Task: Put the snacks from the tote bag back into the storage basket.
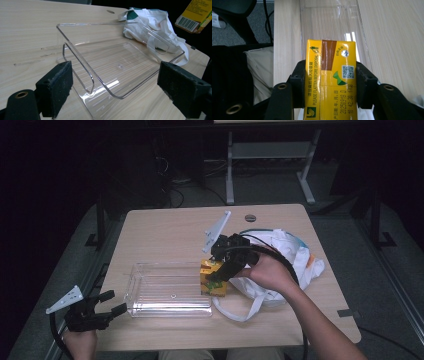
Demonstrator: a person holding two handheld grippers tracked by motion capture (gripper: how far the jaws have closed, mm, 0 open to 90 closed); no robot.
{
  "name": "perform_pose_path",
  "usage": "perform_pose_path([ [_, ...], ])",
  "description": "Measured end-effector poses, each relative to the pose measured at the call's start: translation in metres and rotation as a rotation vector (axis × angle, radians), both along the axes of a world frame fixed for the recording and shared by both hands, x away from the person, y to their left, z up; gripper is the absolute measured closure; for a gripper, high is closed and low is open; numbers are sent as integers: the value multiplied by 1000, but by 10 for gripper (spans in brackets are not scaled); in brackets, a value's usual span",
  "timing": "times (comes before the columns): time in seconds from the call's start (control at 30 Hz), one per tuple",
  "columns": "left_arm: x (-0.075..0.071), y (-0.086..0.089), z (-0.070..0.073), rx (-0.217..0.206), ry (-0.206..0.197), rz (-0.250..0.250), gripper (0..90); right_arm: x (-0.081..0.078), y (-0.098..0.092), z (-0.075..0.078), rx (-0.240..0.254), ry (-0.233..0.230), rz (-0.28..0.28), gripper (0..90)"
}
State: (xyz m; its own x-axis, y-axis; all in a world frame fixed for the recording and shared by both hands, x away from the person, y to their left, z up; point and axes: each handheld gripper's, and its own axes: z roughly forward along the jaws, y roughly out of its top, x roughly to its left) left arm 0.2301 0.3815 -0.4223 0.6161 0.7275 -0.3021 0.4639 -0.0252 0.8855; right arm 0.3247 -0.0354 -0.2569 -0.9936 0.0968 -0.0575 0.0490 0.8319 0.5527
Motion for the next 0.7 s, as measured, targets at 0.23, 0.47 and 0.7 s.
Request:
perform_pose_path([
  [0.23,0,0,0,0,1,-1,128,0,13,-3,2,12,19,521],
  [0.47,0,1,0,-5,1,1,128,0,23,-6,-9,13,22,521],
  [0.7,0,1,0,-5,1,2,127,-1,30,-10,-14,15,29,521],
])
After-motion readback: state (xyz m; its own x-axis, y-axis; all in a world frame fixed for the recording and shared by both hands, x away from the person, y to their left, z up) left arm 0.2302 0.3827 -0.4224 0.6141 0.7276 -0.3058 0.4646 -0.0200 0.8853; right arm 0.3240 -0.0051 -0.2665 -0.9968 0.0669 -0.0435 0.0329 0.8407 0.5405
